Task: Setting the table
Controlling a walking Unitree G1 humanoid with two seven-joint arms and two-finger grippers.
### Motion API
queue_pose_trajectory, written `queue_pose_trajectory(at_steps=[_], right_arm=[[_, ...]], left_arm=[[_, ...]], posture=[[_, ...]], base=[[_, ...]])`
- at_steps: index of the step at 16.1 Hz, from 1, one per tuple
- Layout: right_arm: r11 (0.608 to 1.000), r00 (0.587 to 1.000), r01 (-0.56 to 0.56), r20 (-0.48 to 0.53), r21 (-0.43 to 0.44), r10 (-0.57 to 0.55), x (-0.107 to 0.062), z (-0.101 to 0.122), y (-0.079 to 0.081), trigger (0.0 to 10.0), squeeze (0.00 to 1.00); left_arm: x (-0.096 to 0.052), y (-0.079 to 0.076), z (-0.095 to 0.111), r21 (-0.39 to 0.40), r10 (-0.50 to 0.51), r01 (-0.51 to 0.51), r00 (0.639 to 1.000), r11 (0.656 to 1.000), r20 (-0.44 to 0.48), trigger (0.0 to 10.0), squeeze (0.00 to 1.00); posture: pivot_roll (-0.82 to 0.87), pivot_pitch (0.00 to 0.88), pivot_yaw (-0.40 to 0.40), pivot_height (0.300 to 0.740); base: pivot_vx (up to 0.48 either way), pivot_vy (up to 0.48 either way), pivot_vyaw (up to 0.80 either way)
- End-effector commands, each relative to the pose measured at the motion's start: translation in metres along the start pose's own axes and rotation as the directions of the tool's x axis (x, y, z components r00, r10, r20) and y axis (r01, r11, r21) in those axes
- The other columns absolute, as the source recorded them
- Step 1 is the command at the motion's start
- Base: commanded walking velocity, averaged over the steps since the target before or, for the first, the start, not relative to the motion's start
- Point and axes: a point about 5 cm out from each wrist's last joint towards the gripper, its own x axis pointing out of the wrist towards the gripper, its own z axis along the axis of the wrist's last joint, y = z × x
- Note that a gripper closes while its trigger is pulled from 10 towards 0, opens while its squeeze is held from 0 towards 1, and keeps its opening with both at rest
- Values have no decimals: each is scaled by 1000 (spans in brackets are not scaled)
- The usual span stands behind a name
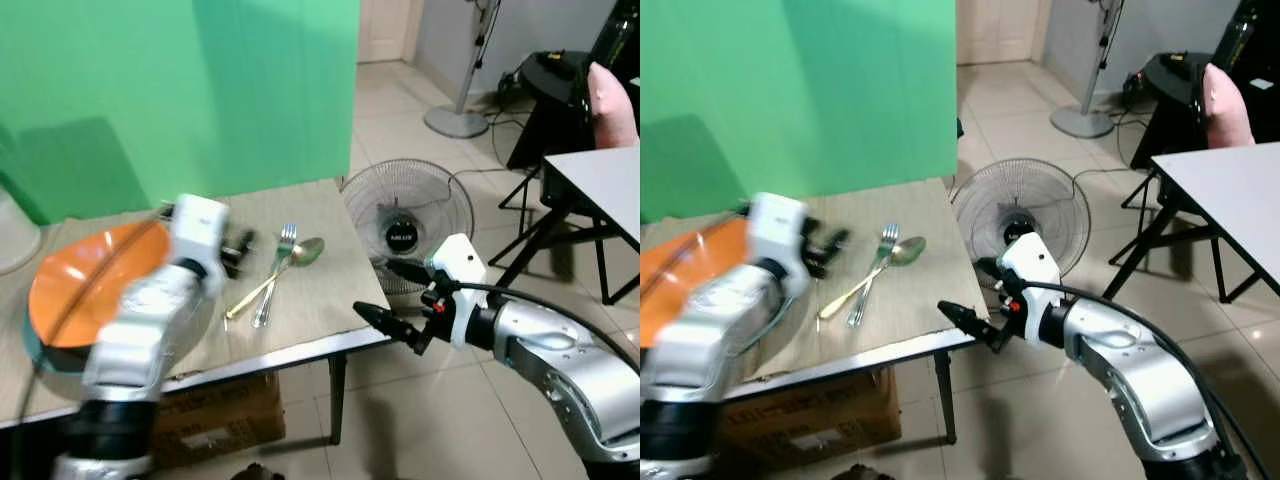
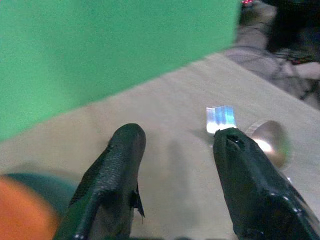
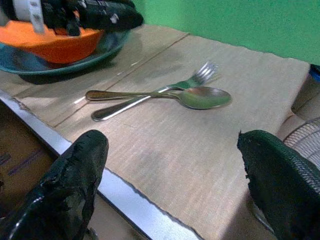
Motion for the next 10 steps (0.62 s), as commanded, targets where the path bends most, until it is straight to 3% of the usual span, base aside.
queue_pose_trajectory(at_steps=[1,2,3,4,5,6,7,8,9,10], right_arm=[[1000,1000,-23,20,-5,23,2,7,5,10000,0],[999,999,-38,19,0,38,4,7,7,10000,0],[999,999,-49,18,3,49,5,7,8,10000,0],[998,998,-65,17,2,65,6,7,9,10000,0],[996,995,-94,21,-2,94,7,8,11,10000,0],[995,994,-103,25,-4,103,7,9,11,10000,0],[994,993,-113,29,-6,113,7,10,11,10000,0],[993,992,-118,31,-7,118,7,10,12,10000,0],[989,988,-148,42,-14,148,11,11,13,10000,0],[988,987,-155,47,-15,156,14,12,14,10000,0]], left_arm=[[-11,8,5,3,48,-48,999,999,0,10000,1000],[-24,17,8,-15,94,-94,996,995,-11,10000,447],[-33,23,9,-26,125,-126,992,992,-19,10000,447],[-48,32,10,-60,171,-172,985,983,-32,10000,0],[-79,50,6,-108,266,-273,961,956,-80,10000,0],[-93,60,0,-102,313,-325,942,940,-117,10000,31],[-105,69,-5,-89,349,-364,926,927,-145,10000,1000],[-112,74,-7,-77,369,-385,915,920,-163,10000,1000],[-130,91,-14,-16,444,-455,875,890,-193,10000,1000],[-137,96,-16,5,470,-479,859,878,-203,10000,1000]], posture=[[-70,0,26,740],[-64,0,23,740],[-64,0,23,740],[-58,0,27,740],[-58,0,27,740],[-47,1,30,740],[-47,1,30,740],[-47,1,30,740],[-34,10,25,740],[-30,14,26,740]], base=[[0,0,0],[0,0,0],[0,0,0],[0,0,0],[0,0,0],[0,0,0],[0,0,0],[0,0,0],[0,0,0],[0,0,0]])
